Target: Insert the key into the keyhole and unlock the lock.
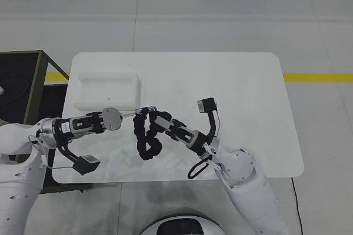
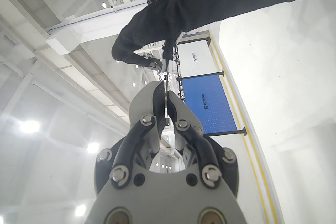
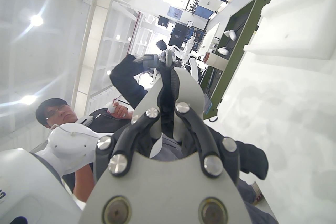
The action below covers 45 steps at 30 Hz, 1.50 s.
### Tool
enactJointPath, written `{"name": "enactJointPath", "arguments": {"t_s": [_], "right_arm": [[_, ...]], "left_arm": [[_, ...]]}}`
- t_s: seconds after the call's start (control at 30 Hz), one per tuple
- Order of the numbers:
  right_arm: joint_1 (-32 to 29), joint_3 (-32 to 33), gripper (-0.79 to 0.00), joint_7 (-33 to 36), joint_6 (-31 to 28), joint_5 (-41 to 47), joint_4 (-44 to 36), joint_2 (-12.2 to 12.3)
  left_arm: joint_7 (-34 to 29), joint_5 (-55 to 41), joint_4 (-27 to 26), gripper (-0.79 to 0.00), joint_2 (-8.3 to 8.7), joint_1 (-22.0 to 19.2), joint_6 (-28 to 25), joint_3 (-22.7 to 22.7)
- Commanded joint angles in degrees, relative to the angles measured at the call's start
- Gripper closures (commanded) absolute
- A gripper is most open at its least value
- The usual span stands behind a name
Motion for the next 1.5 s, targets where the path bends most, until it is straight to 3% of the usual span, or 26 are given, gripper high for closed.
{"name": "enactJointPath", "arguments": {"t_s": [0.0,1.2,1.47], "right_arm": [[0.1,0.0,0.000,0.1,0.0,0.1,0.0,0.1],[3.1,0.0,0.000,4.3,1.5,3.3,0.7,1.7],[4.3,0.3,0.000,8.0,2.4,4.0,0.4,2.1]], "left_arm": [[-0.2,-0.1,0.0,0.000,0.08,0.1,0.1,0.0],[2.9,-2.7,1.1,0.000,1.47,-0.7,1.6,1.3],[4.7,-3.2,1.3,0.000,1.77,-0.8,2.0,1.7]]}}
